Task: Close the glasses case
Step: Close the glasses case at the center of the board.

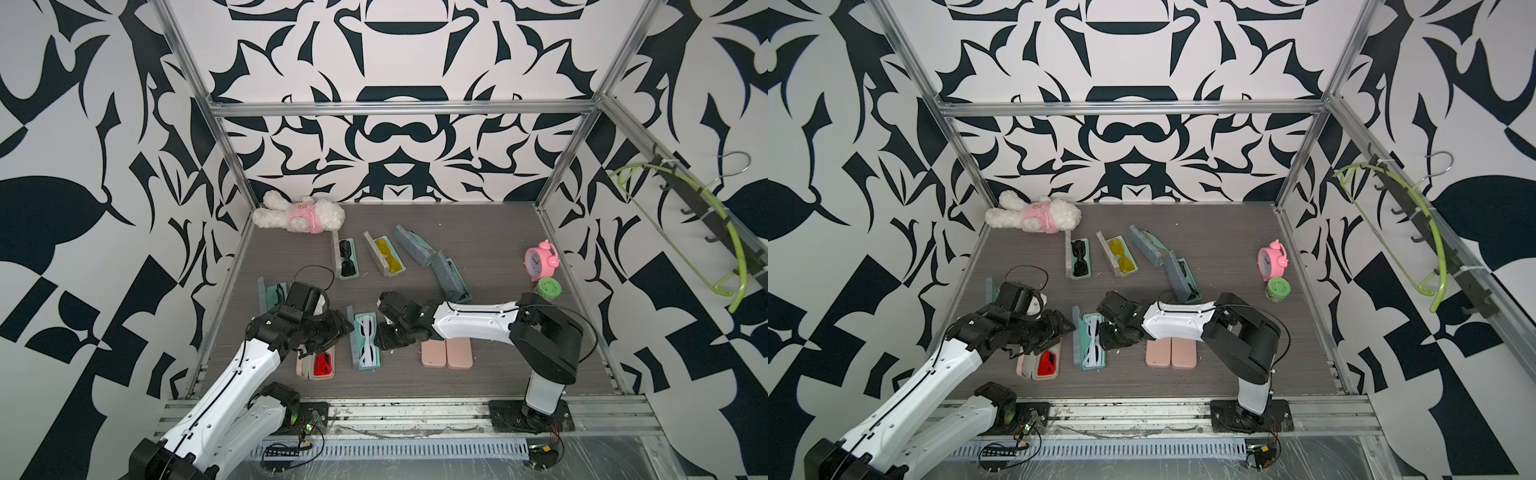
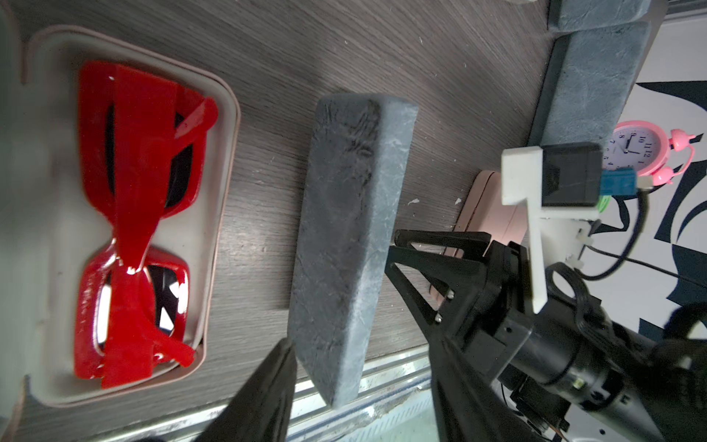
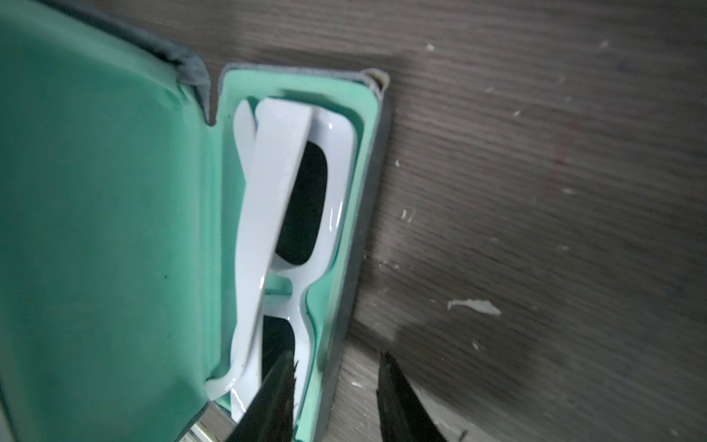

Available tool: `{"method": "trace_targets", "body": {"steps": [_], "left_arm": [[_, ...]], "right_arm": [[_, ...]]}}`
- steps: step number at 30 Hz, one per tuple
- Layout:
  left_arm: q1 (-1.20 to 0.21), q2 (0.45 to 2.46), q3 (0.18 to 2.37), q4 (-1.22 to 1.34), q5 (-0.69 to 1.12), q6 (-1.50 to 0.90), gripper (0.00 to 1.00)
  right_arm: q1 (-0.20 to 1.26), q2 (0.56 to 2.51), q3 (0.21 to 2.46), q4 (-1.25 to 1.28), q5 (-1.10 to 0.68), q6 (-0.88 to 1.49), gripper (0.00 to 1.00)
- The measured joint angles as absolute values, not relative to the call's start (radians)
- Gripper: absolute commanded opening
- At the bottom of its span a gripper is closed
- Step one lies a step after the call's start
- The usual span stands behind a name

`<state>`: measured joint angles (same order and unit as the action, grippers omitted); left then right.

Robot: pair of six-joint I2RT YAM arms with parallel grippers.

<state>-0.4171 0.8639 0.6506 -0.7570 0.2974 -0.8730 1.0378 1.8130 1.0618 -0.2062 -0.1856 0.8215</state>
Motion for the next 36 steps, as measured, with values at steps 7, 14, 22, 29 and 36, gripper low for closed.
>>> {"method": "trace_targets", "body": {"steps": [7, 14, 22, 29, 36], "left_arm": [[-0.417, 0.874, 0.632, -0.736, 0.316, -0.871, 0.57], [-0.417, 0.881, 0.613, -0.696, 0.338, -0.874, 0.48], [-0.419, 0.899, 0.585, -0.659, 0.362, -0.882, 0.42], [-0.430, 0.931, 0.581, -0.631, 0.364, -0.887, 0.33], [-0.453, 0.969, 0.577, -0.610, 0.364, -0.890, 0.25]], "right_arm": [[1.038, 1.840, 1.065, -0.199, -0.182, 0.830, 0.26], [1.044, 1.851, 1.074, -0.190, -0.179, 0.833, 0.21], [1.055, 1.853, 1.080, -0.194, -0.167, 0.833, 0.18], [1.058, 1.853, 1.082, -0.197, -0.160, 0.833, 0.16], [1.062, 1.853, 1.083, -0.201, -0.151, 0.834, 0.13]]}}
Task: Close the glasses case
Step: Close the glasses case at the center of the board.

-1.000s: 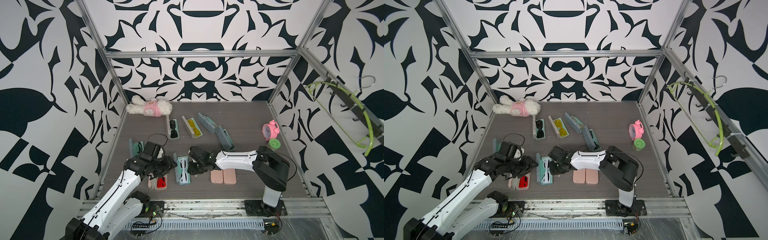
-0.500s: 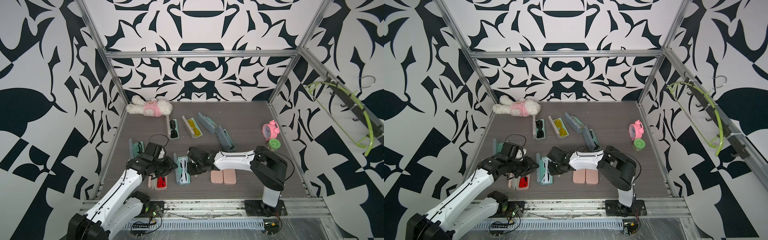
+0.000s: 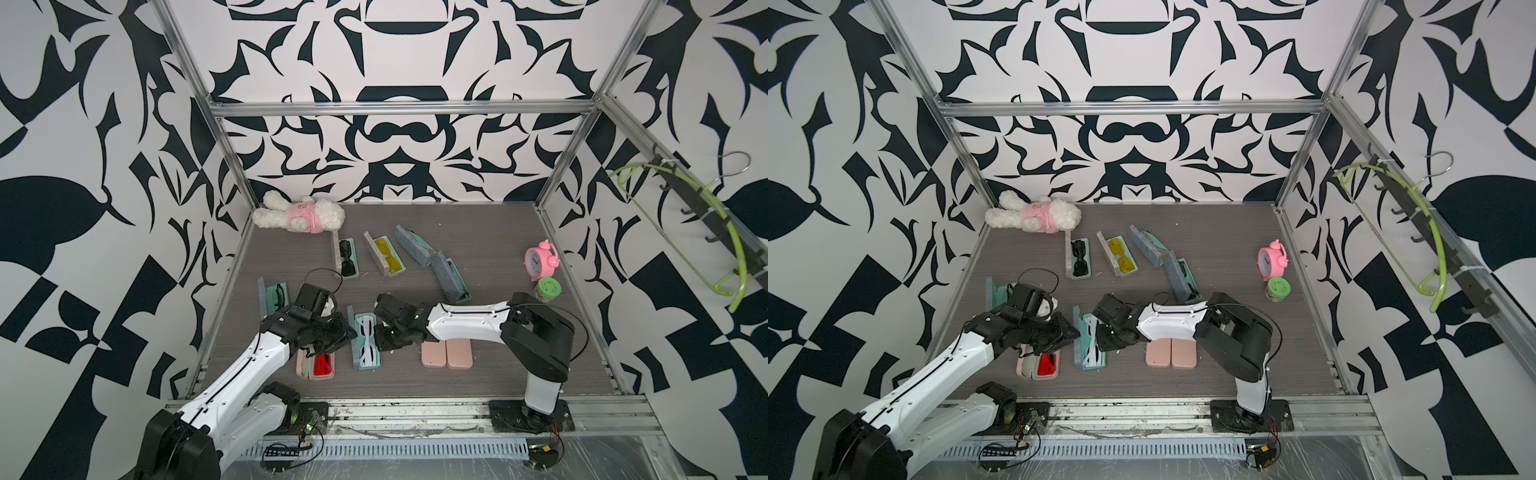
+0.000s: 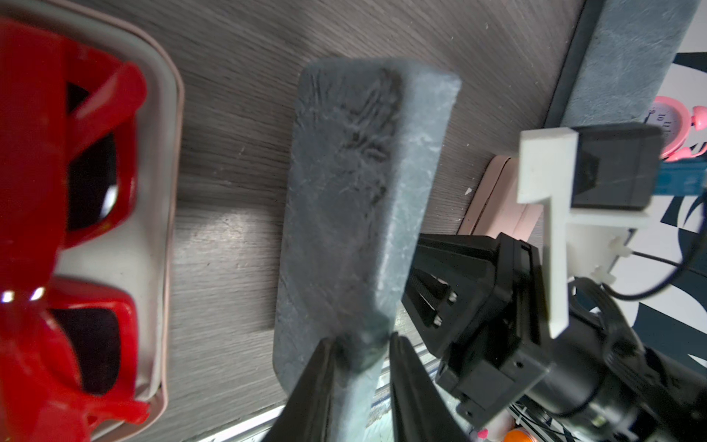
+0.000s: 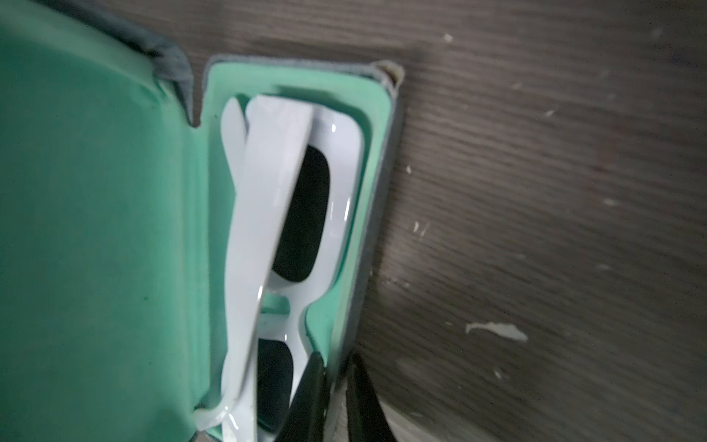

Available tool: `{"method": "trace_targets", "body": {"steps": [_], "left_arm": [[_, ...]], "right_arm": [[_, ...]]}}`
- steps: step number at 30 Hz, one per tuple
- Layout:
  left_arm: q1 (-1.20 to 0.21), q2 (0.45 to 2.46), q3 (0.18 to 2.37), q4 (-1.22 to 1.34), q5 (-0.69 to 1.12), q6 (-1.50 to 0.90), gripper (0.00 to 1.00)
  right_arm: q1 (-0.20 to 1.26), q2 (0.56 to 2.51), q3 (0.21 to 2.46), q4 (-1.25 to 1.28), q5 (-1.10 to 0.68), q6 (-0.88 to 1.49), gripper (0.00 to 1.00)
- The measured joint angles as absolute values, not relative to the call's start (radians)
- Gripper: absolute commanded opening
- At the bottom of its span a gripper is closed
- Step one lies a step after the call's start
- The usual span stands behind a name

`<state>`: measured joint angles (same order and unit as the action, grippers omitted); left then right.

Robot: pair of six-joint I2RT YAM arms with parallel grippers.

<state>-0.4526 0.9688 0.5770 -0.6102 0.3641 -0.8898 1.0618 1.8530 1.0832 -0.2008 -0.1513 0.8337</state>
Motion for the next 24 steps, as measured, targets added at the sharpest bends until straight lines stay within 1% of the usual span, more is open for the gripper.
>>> {"method": "trace_targets", "body": {"steps": [6, 12, 24], "left_arm": [[-0.474, 0.981, 0.577, -0.590, 0.367, -0.890, 0.20], [-0.492, 0.990, 0.577, -0.575, 0.367, -0.890, 0.18], [-0.519, 1.020, 0.577, -0.532, 0.373, -0.894, 0.17]], "right_arm": [[1.062, 1.853, 1.084, -0.205, -0.141, 0.835, 0.10], [1.061, 1.853, 1.084, -0.207, -0.137, 0.837, 0.07], [1.061, 1.853, 1.086, -0.212, -0.133, 0.839, 0.05]]}}
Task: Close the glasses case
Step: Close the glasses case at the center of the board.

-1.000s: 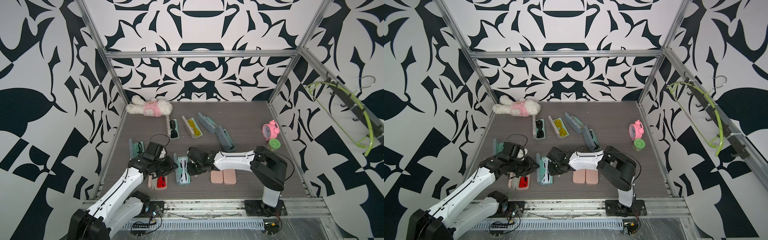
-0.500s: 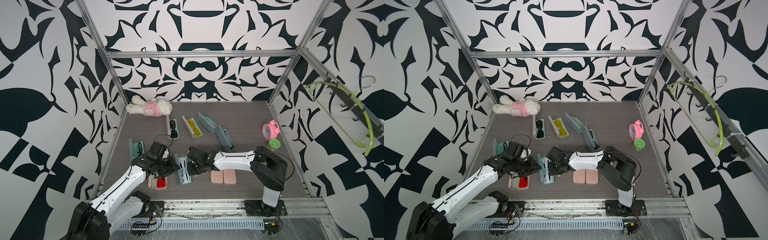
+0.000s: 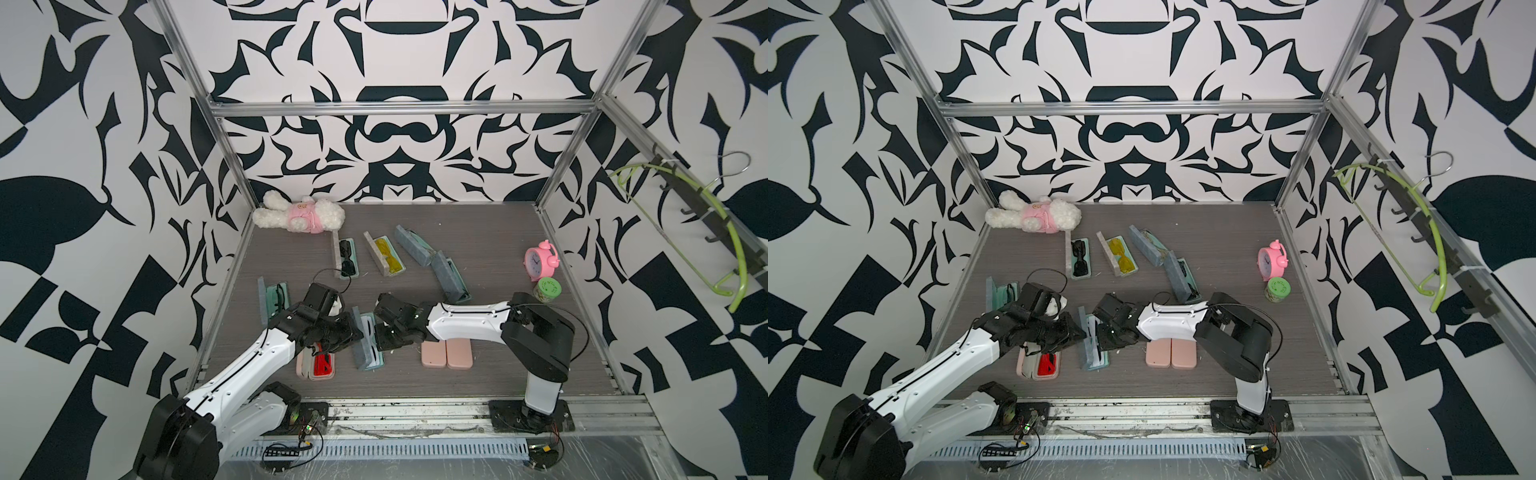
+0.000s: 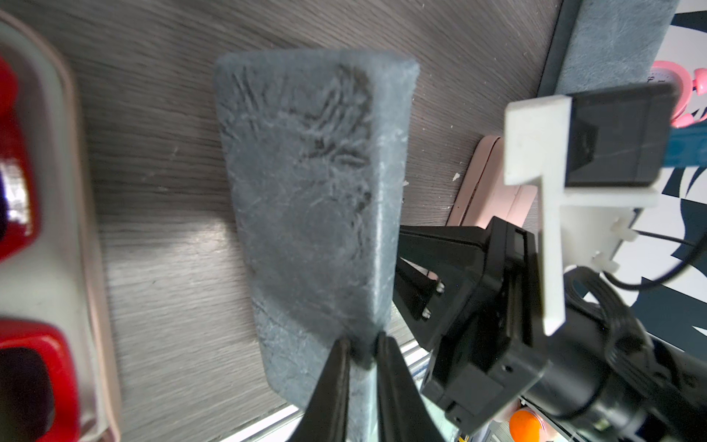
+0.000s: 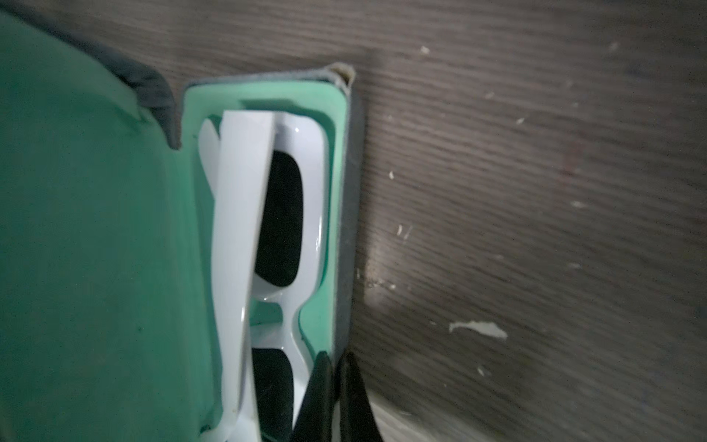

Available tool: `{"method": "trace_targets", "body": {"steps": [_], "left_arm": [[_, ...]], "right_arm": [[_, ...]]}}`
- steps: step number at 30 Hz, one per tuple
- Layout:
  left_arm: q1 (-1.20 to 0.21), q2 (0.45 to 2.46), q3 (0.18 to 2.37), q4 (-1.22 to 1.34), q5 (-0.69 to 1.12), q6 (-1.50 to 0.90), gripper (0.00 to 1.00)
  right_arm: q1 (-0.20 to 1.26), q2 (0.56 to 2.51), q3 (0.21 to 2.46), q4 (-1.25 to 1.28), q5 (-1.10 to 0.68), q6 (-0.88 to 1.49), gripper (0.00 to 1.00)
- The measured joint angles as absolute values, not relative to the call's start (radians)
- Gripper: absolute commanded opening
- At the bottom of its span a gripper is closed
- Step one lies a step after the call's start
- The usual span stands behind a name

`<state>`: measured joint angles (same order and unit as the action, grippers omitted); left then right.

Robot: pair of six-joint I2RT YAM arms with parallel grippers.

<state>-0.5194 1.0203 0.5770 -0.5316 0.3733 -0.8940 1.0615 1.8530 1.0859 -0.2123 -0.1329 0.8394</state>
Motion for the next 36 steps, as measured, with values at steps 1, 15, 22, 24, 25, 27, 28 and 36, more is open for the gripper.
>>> {"method": "trace_targets", "body": {"steps": [1, 15, 22, 24, 25, 27, 28, 36], "left_arm": [[-0.521, 1.023, 0.577, -0.529, 0.374, -0.895, 0.17], [-0.582, 1.130, 0.562, -0.422, 0.373, -0.928, 0.17], [-0.582, 1.153, 0.550, -0.422, 0.371, -0.931, 0.20], [-0.579, 1.151, 0.552, -0.424, 0.366, -0.930, 0.26], [-0.577, 1.148, 0.553, -0.425, 0.363, -0.932, 0.30], [-0.561, 1.136, 0.557, -0.435, 0.358, -0.929, 0.44], [-0.552, 1.132, 0.559, -0.442, 0.356, -0.933, 0.51], [-0.504, 1.132, 0.609, -0.499, 0.305, -0.933, 0.88]], "right_arm": [[1.061, 1.853, 1.086, -0.212, -0.133, 0.839, 0.05], [1.062, 1.853, 1.087, -0.218, -0.131, 0.834, 0.04], [1.064, 1.853, 1.087, -0.216, -0.130, 0.832, 0.04], [1.064, 1.853, 1.087, -0.216, -0.130, 0.832, 0.04], [1.064, 1.853, 1.087, -0.216, -0.130, 0.832, 0.04], [1.064, 1.853, 1.087, -0.216, -0.129, 0.832, 0.04], [1.065, 1.853, 1.087, -0.216, -0.129, 0.832, 0.04], [1.066, 1.853, 1.087, -0.217, -0.124, 0.831, 0.04]]}}
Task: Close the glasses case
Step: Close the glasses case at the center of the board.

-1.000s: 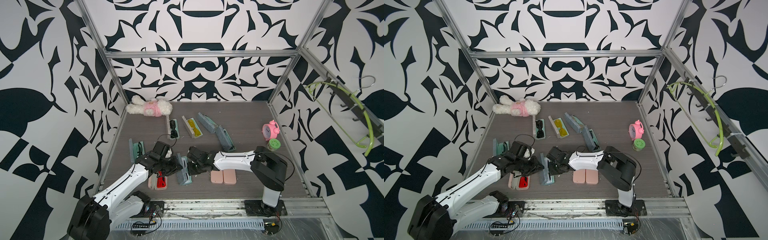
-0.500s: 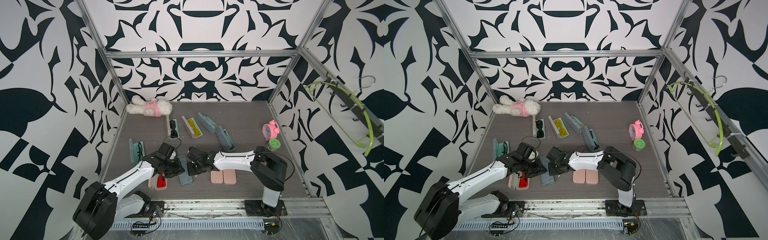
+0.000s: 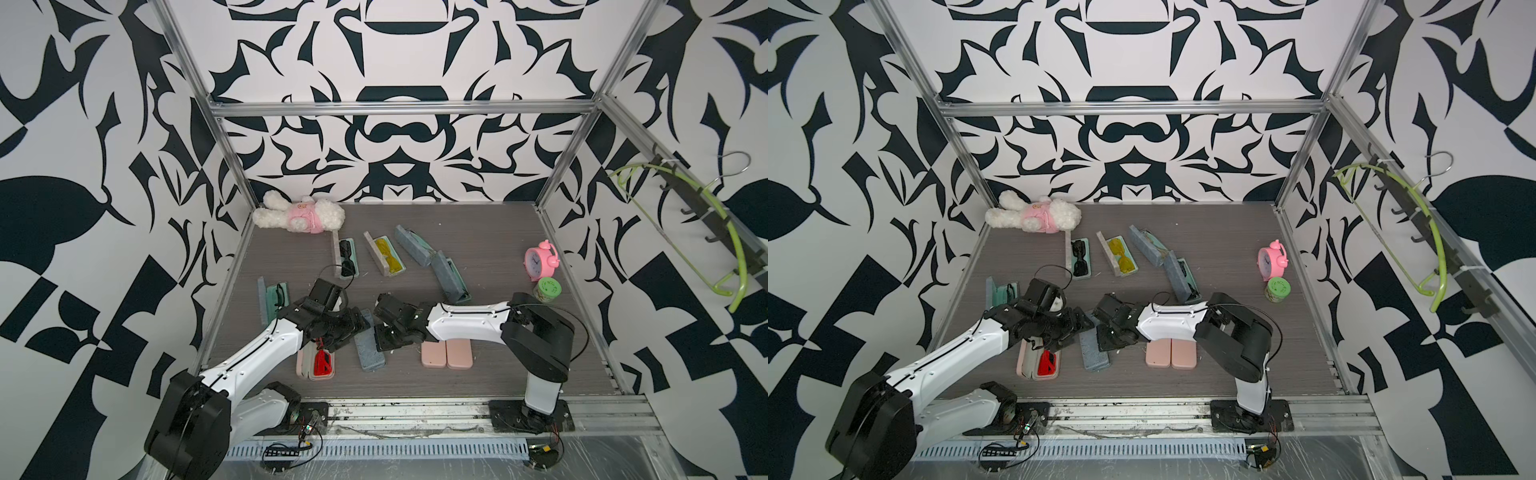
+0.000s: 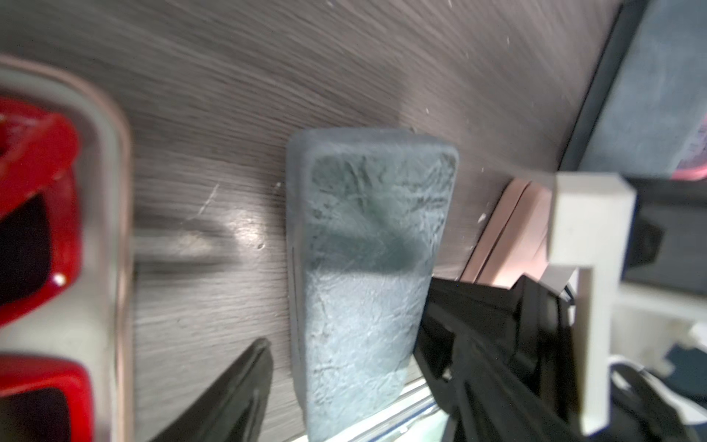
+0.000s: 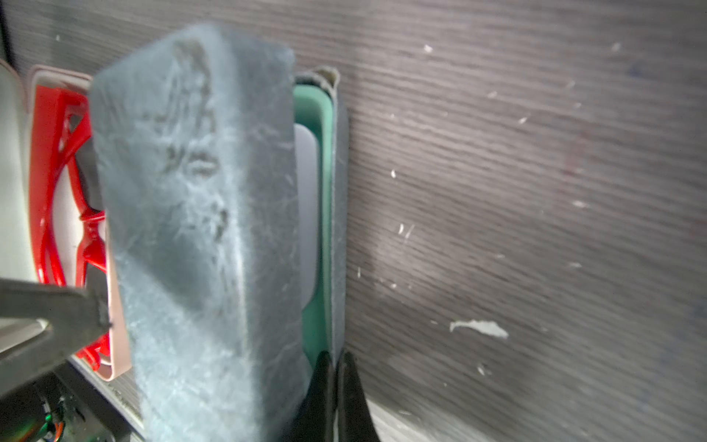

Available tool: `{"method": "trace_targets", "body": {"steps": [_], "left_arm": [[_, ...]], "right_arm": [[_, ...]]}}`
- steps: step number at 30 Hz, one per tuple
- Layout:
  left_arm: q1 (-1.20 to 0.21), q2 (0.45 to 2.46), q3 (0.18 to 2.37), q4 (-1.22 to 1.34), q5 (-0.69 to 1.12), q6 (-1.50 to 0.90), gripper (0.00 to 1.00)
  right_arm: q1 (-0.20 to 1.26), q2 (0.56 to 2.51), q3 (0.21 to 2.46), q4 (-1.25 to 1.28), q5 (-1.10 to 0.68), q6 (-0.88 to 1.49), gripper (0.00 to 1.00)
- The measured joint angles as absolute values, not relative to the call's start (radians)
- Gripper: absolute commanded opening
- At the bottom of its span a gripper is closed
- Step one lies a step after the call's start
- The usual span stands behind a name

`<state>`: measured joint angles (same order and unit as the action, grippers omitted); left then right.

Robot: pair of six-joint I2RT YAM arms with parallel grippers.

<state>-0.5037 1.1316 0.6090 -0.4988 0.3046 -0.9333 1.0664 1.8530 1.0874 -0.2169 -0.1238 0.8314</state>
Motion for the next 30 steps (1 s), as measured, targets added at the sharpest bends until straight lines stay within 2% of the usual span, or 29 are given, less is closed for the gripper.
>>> {"method": "trace_targets", "body": {"steps": [4, 15, 30], "left_arm": [[-0.504, 1.171, 0.625, -0.497, 0.303, -0.931, 0.92], [-0.504, 1.261, 0.651, -0.479, 0.313, -0.919, 0.93], [-0.530, 1.387, 0.664, -0.424, 0.330, -0.916, 0.88]], "right_arm": [[1.068, 1.853, 1.087, -0.217, -0.121, 0.831, 0.04], [1.071, 1.852, 1.087, -0.216, -0.115, 0.831, 0.04], [1.077, 1.851, 1.087, -0.218, -0.109, 0.825, 0.05]]}}
